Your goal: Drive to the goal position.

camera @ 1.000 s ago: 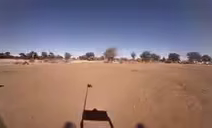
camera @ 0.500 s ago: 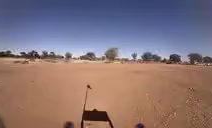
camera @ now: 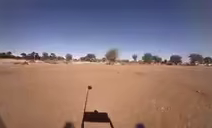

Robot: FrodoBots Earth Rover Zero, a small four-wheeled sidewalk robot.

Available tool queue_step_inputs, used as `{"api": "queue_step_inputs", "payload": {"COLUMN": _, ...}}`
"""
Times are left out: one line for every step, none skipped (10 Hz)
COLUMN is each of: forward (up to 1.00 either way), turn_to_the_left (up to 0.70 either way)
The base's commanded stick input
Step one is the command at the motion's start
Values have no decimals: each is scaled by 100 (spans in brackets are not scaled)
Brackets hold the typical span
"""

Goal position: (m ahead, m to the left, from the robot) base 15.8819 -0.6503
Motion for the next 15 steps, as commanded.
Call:
{"api": "queue_step_inputs", "payload": {"forward": 50, "turn_to_the_left": 0}}
{"api": "queue_step_inputs", "payload": {"forward": 50, "turn_to_the_left": 0}}
{"api": "queue_step_inputs", "payload": {"forward": 50, "turn_to_the_left": 0}}
{"api": "queue_step_inputs", "payload": {"forward": 50, "turn_to_the_left": 0}}
{"api": "queue_step_inputs", "payload": {"forward": 50, "turn_to_the_left": 0}}
{"api": "queue_step_inputs", "payload": {"forward": 50, "turn_to_the_left": 0}}
{"api": "queue_step_inputs", "payload": {"forward": 50, "turn_to_the_left": 0}}
{"api": "queue_step_inputs", "payload": {"forward": 50, "turn_to_the_left": 0}}
{"api": "queue_step_inputs", "payload": {"forward": 50, "turn_to_the_left": 0}}
{"api": "queue_step_inputs", "payload": {"forward": 50, "turn_to_the_left": 0}}
{"api": "queue_step_inputs", "payload": {"forward": 50, "turn_to_the_left": 0}}
{"api": "queue_step_inputs", "payload": {"forward": 50, "turn_to_the_left": 0}}
{"api": "queue_step_inputs", "payload": {"forward": 50, "turn_to_the_left": 0}}
{"api": "queue_step_inputs", "payload": {"forward": 50, "turn_to_the_left": 0}}
{"api": "queue_step_inputs", "payload": {"forward": 50, "turn_to_the_left": 0}}
